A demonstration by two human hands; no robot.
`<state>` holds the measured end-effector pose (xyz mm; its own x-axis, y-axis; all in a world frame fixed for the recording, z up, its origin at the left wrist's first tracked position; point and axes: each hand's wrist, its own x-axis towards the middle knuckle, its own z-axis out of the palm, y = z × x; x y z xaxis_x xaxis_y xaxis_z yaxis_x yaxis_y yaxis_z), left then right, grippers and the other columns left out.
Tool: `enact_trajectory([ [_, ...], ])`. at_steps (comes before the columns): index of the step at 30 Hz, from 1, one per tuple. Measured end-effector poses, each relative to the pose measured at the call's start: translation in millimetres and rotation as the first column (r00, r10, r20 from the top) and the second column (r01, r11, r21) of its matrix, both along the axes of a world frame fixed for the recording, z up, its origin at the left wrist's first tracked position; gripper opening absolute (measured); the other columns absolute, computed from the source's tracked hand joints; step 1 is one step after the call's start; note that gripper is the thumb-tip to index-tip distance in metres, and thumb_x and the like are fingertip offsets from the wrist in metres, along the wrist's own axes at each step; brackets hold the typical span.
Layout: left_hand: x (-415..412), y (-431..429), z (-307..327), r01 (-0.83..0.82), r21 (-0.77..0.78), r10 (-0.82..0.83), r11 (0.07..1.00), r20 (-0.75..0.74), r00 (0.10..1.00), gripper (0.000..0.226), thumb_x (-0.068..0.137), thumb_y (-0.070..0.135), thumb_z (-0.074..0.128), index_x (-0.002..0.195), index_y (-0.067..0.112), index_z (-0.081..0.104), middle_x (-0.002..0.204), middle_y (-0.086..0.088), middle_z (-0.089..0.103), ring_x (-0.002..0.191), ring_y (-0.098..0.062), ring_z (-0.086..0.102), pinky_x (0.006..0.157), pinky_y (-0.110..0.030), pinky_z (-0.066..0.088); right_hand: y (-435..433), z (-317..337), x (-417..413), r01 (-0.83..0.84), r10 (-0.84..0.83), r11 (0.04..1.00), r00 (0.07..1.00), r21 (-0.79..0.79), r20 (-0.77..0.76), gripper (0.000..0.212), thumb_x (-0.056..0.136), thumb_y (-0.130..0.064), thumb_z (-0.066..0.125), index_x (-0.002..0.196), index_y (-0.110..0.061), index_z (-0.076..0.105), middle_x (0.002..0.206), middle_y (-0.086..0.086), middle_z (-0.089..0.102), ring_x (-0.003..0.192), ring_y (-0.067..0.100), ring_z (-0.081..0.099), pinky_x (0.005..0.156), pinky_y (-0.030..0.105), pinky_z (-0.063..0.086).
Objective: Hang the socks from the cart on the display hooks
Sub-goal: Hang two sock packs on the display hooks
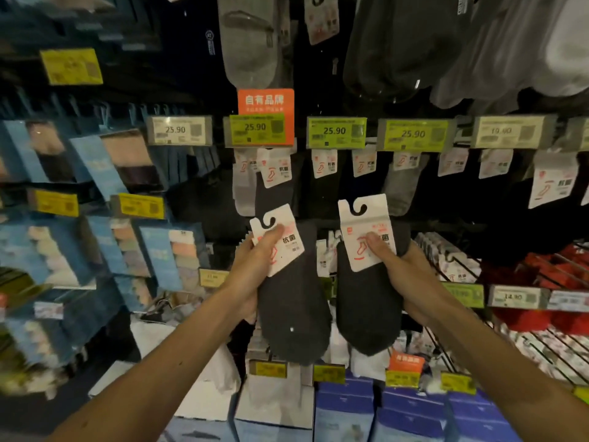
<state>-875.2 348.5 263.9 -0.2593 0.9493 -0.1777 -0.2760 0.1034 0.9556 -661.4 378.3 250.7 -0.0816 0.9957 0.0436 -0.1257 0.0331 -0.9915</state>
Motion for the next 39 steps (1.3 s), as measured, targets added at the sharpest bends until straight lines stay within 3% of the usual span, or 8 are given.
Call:
enact_trajectory([
  [3, -19.9, 5.6, 4.2, -0.007, 0.008, 0.008, 1.000, -0.074, 0.997, 0.029, 0.096, 0.044, 0.060, 0.113, 0.020, 0.066, 0.081, -0.002, 0.077, 0.068, -0.011, 0.073, 0.054, -0.025, 0.056, 3.9, 4.9, -9.3, -0.021, 0.021, 1.000, 1.000, 0.009, 0.005, 0.014, 0.092, -0.030, 0.065, 0.103, -0.026, 0.073, 0.096, -0.004, 0.078, 0.090, 0.014, 0.074, 0.083, 0.035, 0.058],
  [9, -42.0, 21.4, 12.1, 0.007, 0.214, 0.082, 0.977, -0.404, 0.911, 0.022, 0.100, 0.021, 0.058, 0.121, 0.016, 0.058, 0.106, -0.010, 0.072, 0.075, -0.003, 0.070, 0.062, -0.019, 0.052, 10.4, 13.5, -25.0, -0.047, 0.047, 0.999, 0.999, 0.007, -0.008, 0.019, 0.090, -0.034, 0.067, 0.107, -0.028, 0.072, 0.101, -0.004, 0.078, 0.101, 0.017, 0.072, 0.090, 0.039, 0.055],
  [12, -44.8, 28.3, 24.3, 0.034, 0.307, 0.123, 0.951, -0.477, 0.870, 0.051, 0.097, 0.007, 0.060, 0.138, 0.029, 0.040, 0.105, -0.001, 0.068, 0.066, -0.002, 0.070, 0.053, -0.017, 0.053, 10.4, 17.5, -31.1, -0.055, 0.056, 0.998, 0.998, 0.031, -0.018, 0.019, 0.090, -0.033, 0.067, 0.108, -0.026, 0.072, 0.097, -0.006, 0.078, 0.097, 0.015, 0.073, 0.085, 0.035, 0.057],
  [15, -45.3, 36.5, 37.9, 0.055, 0.354, 0.156, 0.934, -0.541, 0.826, 0.058, 0.098, 0.007, 0.056, 0.146, 0.031, 0.035, 0.116, -0.008, 0.064, 0.061, -0.004, 0.069, 0.049, -0.016, 0.051, 9.3, 19.6, -37.0, -0.058, 0.059, 0.997, 0.998, 0.050, -0.022, 0.016, 0.091, -0.030, 0.067, 0.106, -0.026, 0.072, 0.096, -0.006, 0.078, 0.093, 0.013, 0.073, 0.081, 0.032, 0.057],
  [23, -46.1, 48.4, 57.9, 0.050, 0.617, 0.350, 0.785, -0.509, 0.787, 0.046, 0.099, 0.009, 0.054, 0.137, 0.029, 0.039, 0.106, 0.010, 0.068, 0.084, -0.009, 0.073, 0.066, -0.028, 0.060, 6.7, 23.3, -45.0, -0.061, 0.063, 0.996, 0.998, 0.069, -0.020, 0.026, 0.086, -0.035, 0.069, 0.110, -0.027, 0.072, 0.099, -0.007, 0.078, 0.097, 0.014, 0.073, 0.086, 0.036, 0.057],
  [29, -46.5, 55.4, 69.0, 0.063, 0.658, 0.339, 0.750, -0.464, 0.818, 0.052, 0.101, 0.010, 0.052, 0.144, 0.031, 0.033, 0.101, -0.009, 0.071, 0.070, -0.021, 0.072, 0.056, -0.029, 0.057, 0.5, 34.6, -53.2, -0.102, 0.110, 0.989, 0.991, 0.108, -0.070, 0.014, 0.091, -0.031, 0.066, 0.104, -0.029, 0.071, 0.091, -0.010, 0.078, 0.084, 0.005, 0.074, 0.067, 0.021, 0.055],
  [32, -47.9, 59.3, 74.3, 0.058, 0.674, 0.357, 0.736, -0.459, 0.813, 0.049, 0.101, 0.010, 0.052, 0.142, 0.030, 0.034, 0.099, -0.007, 0.072, 0.073, -0.022, 0.073, 0.061, -0.034, 0.060, 0.2, 39.0, -54.7, -0.094, 0.105, 0.989, 0.990, 0.117, -0.091, 0.013, 0.090, -0.030, 0.067, 0.103, -0.029, 0.071, 0.090, -0.009, 0.078, 0.083, 0.006, 0.074, 0.064, 0.021, 0.056],
  [39, -51.1, 78.2, 77.4, 0.001, 0.719, 0.498, 0.695, -0.483, 0.720, 0.038, 0.099, 0.011, 0.052, 0.132, 0.024, 0.036, 0.100, -0.008, 0.068, 0.075, -0.011, 0.071, 0.060, -0.024, 0.056, -1.7, 39.2, -52.3, -0.093, 0.108, 0.986, 0.989, 0.137, -0.105, 0.010, 0.090, -0.030, 0.066, 0.099, -0.030, 0.071, 0.087, -0.011, 0.078, 0.081, 0.004, 0.074, 0.067, 0.022, 0.055],
])
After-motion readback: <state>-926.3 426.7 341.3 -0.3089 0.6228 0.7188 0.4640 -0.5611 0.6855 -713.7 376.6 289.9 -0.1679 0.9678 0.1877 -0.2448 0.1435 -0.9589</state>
